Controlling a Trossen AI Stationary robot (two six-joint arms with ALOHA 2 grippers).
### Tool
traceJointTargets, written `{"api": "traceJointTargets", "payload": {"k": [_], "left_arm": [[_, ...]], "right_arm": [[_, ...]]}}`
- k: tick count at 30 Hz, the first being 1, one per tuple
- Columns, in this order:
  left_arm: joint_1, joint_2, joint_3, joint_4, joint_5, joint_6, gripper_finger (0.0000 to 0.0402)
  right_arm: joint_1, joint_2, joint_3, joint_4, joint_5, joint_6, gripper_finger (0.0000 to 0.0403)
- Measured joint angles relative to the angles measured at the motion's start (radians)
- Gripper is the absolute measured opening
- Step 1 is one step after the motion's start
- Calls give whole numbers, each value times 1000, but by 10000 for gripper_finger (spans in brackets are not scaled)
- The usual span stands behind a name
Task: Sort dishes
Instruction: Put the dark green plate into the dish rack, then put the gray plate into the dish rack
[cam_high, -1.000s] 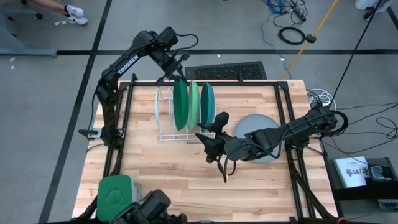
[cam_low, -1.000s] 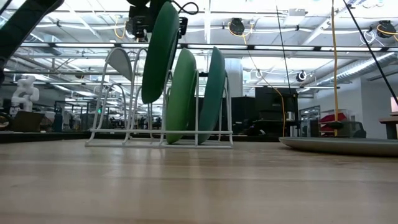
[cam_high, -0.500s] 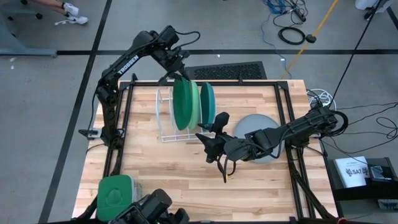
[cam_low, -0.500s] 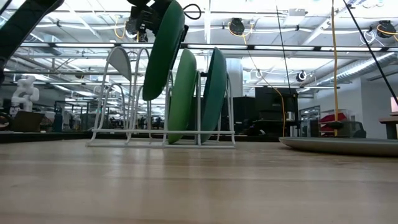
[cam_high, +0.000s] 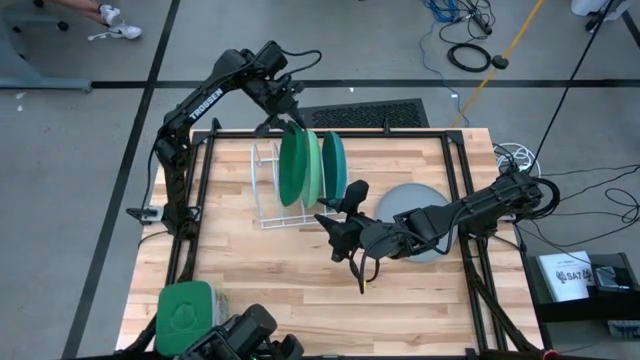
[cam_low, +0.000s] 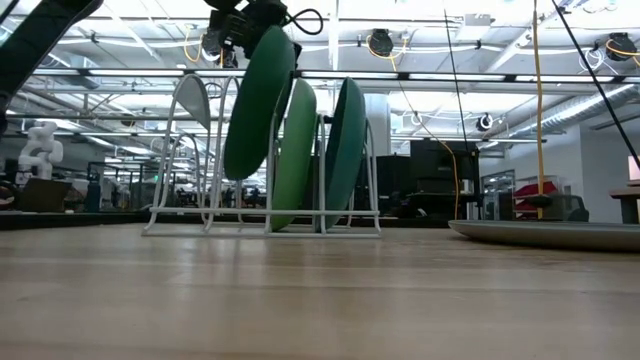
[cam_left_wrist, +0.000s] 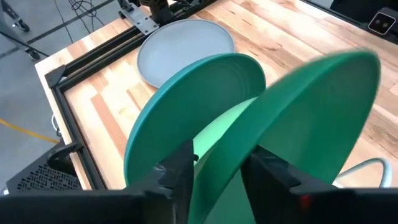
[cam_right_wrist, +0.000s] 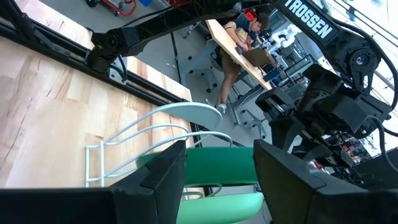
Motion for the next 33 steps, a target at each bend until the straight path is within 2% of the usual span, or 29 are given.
{"api": "traceJointTargets", "payload": {"k": [4,10,17,19,23,33], "left_arm": [[0,0,0,0,-10,4,146],[0,-6,0,-2,-17,2,149],[-7,-36,0,11,-17,-73,149],[-13,-52,1,4,-42,-73,149],[-30,-83,1,-21,-162,-65,149],[-67,-143,1,-88,-194,-68,149]], "right_arm": [[0,0,0,0,0,0,180],[0,0,0,0,0,0,180],[0,0,0,0,0,-3,180],[0,0,0,0,0,-3,180],[0,0,0,-1,0,-3,180],[3,0,0,-8,0,-3,180]]}}
